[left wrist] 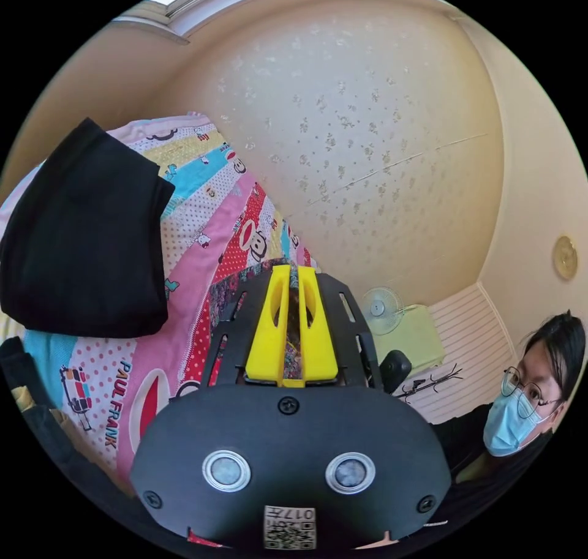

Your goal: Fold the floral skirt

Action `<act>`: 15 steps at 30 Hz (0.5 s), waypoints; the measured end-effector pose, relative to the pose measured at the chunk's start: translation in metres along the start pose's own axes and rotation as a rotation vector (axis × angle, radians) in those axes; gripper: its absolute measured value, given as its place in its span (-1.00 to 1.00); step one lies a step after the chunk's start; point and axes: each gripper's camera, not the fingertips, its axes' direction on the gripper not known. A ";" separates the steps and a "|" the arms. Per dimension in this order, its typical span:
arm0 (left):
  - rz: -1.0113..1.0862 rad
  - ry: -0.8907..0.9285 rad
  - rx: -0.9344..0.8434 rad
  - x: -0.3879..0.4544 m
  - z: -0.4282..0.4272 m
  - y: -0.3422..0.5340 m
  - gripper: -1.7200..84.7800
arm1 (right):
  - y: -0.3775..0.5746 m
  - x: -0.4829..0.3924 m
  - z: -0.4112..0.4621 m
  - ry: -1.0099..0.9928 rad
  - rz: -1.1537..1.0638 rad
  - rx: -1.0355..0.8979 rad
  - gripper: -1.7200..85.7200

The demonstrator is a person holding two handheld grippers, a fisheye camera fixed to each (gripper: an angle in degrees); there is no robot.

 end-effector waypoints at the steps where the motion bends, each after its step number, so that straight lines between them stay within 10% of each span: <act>1: 0.006 -0.002 0.002 -0.002 -0.006 0.004 -0.92 | -0.002 -0.008 0.002 0.026 -0.017 0.006 -0.53; 10: 0.091 -0.110 0.029 -0.006 -0.046 0.027 -0.85 | -0.021 -0.063 0.033 0.113 -0.270 -0.073 -0.84; 15: 0.279 -0.211 0.069 0.026 -0.068 0.067 -0.59 | -0.059 -0.016 0.031 -0.135 -0.035 -0.153 -0.87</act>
